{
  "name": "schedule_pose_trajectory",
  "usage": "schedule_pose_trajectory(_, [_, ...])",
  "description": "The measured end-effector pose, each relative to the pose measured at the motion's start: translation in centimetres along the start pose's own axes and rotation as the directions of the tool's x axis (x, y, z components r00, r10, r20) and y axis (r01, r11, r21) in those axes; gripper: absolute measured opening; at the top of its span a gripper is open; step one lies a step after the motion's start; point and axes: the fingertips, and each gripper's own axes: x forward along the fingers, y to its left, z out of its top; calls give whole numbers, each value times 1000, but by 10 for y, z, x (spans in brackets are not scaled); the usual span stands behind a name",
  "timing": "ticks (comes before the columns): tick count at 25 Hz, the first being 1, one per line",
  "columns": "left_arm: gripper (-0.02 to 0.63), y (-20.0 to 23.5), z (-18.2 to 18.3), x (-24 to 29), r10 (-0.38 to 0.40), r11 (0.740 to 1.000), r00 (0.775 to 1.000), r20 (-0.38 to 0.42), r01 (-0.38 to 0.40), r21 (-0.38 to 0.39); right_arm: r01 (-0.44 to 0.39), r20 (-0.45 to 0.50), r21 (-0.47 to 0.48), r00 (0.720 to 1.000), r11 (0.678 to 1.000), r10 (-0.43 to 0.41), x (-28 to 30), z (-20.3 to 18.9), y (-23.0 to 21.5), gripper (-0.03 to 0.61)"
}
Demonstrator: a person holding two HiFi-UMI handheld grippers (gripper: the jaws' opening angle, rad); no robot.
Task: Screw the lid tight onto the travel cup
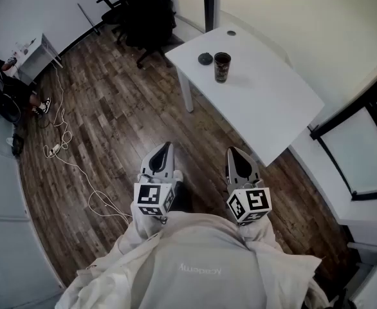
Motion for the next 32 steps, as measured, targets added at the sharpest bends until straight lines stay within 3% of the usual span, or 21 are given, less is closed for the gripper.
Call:
schedule_pose_trajectory(10, [8,186,18,152,-81,997,996,-42,81,-3,115,-43,13,993,993,-114,228,0,19,21])
schedule_pose_trajectory(16, [8,256,31,223,-152,988,987,-41,153,9,225,-39,12,974,974,-225,310,7,15,21])
schedule_pose_trajectory(23, [8,262,34,295,-230,973,972,-47,232,25,333,-26,4,943,943,-332,338,16,-26,21])
schedule_pose_trajectory(32, [8,235,30,417,-326,941,941,-92,332,62,423,28,60,905,904,-425,388,22,-127,21])
